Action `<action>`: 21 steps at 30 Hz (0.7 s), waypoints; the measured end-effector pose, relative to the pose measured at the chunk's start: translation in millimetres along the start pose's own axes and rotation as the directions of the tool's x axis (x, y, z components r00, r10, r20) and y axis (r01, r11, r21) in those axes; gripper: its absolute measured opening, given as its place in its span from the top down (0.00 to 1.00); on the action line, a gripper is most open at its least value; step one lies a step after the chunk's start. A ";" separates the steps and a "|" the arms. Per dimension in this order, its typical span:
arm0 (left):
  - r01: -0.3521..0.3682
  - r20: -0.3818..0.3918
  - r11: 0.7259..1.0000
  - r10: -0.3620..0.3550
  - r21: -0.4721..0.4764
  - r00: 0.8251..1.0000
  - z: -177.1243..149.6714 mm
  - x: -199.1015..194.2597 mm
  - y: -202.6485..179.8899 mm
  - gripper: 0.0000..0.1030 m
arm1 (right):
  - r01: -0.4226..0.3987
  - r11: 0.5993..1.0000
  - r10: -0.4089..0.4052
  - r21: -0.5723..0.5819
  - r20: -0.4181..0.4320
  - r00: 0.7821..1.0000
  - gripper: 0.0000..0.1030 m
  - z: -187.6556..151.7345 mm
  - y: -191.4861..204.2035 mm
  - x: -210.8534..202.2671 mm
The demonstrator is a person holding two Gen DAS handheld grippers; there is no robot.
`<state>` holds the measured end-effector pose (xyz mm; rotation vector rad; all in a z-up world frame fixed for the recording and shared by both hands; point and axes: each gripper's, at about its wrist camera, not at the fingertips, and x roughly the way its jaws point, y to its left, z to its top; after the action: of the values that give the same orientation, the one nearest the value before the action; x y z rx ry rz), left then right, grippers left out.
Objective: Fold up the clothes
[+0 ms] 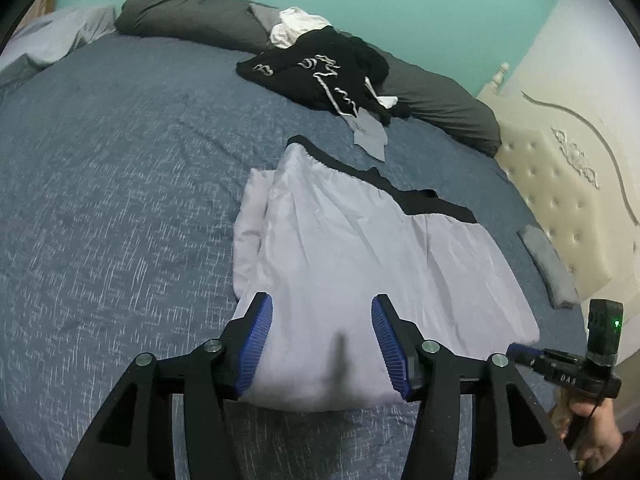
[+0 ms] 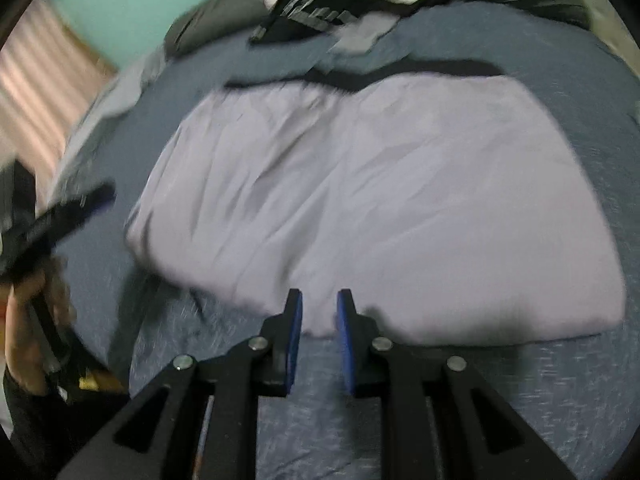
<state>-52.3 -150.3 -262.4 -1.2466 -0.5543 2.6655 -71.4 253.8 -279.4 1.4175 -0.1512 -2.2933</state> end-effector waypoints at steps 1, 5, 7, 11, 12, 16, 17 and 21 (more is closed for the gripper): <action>-0.004 -0.005 1.000 0.004 -0.004 1.000 -1.7 -1.6 1.3 0.45 | -0.007 1.000 0.006 0.014 0.023 1.000 0.84 0.9 -3.7 -2.0; -0.018 -0.045 0.999 0.016 -0.033 0.999 -11.0 -3.7 10.9 0.44 | -0.045 0.997 0.039 0.059 0.099 0.994 0.83 -3.2 -22.5 -4.2; -0.016 -0.061 0.997 0.012 -0.070 0.998 -16.5 -4.3 20.0 0.43 | -0.063 0.995 0.052 0.083 0.131 0.990 0.83 -11.2 -30.8 -6.1; -0.002 -0.095 0.987 -0.013 -0.158 0.995 -28.6 0.0 39.7 0.42 | -0.119 0.984 0.095 0.130 0.177 0.980 0.83 -24.4 -43.1 -8.9; 0.003 -0.104 0.983 -0.022 -0.182 0.994 -31.7 1.8 44.8 0.42 | -0.129 0.982 0.103 0.138 0.182 0.978 0.83 -26.2 -45.6 -8.7; 0.008 -0.126 0.969 -0.041 -0.248 0.991 -42.1 8.7 57.9 0.42 | -0.161 0.973 0.127 0.164 0.198 0.972 0.83 -30.0 -54.7 -7.1; 0.015 -0.127 0.964 -0.050 -0.265 0.991 -43.8 10.2 59.6 0.42 | -0.166 0.972 0.131 0.165 0.206 0.970 0.83 -30.7 -56.0 -7.8; 0.051 -0.120 0.939 -0.097 -0.341 0.988 -50.9 17.1 66.5 0.36 | -0.181 0.970 0.143 0.164 0.222 0.965 0.83 -33.0 -59.5 -7.9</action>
<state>-22.9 -193.2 -330.3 -1.4445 -1.0493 2.4693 -57.8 314.9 -307.1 1.1937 -0.5356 -2.3327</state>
